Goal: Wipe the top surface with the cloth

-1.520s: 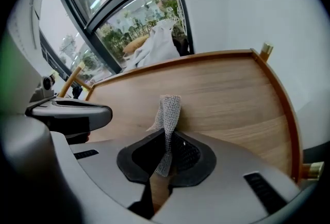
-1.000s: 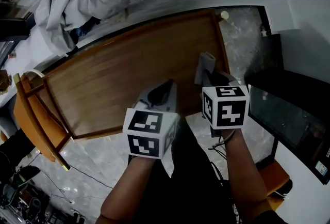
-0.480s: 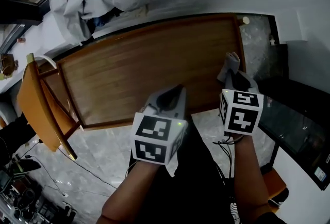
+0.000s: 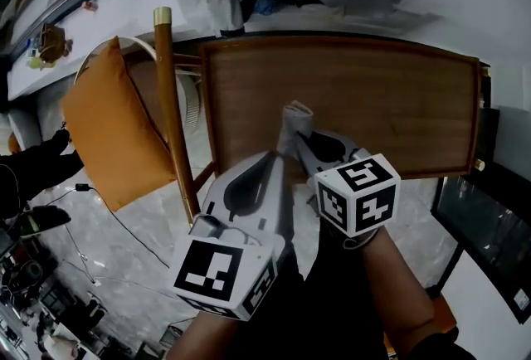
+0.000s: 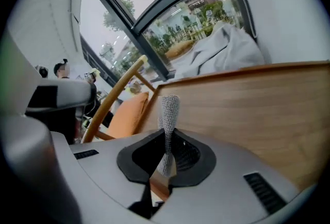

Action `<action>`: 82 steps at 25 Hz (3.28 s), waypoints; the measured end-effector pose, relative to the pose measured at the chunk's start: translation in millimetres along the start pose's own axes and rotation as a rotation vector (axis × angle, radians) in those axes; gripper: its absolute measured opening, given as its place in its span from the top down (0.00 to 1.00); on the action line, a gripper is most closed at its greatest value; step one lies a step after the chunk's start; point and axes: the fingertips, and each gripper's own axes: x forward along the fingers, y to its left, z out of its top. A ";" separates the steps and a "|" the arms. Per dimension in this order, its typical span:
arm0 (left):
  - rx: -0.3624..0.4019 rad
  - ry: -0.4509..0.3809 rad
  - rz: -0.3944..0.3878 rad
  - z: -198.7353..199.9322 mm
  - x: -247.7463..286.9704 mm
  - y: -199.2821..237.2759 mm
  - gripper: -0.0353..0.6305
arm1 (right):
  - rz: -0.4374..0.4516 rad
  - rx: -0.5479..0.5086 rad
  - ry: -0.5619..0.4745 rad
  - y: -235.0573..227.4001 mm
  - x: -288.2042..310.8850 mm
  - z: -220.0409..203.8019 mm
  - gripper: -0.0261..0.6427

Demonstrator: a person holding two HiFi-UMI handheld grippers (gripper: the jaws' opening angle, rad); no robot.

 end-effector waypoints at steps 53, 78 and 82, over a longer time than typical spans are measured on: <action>0.064 0.209 -0.212 -100.4 179.9 -200.8 0.93 | -0.508 0.054 0.093 -276.7 -183.5 -80.4 0.90; 0.015 0.063 -0.127 -45.5 43.6 -77.5 0.93 | -0.268 -0.115 -0.057 -102.7 -95.4 -21.5 0.90; -0.019 -0.024 -0.055 -21.2 -23.6 -3.2 0.93 | -0.079 -0.097 -0.037 -1.3 -16.2 -21.2 0.90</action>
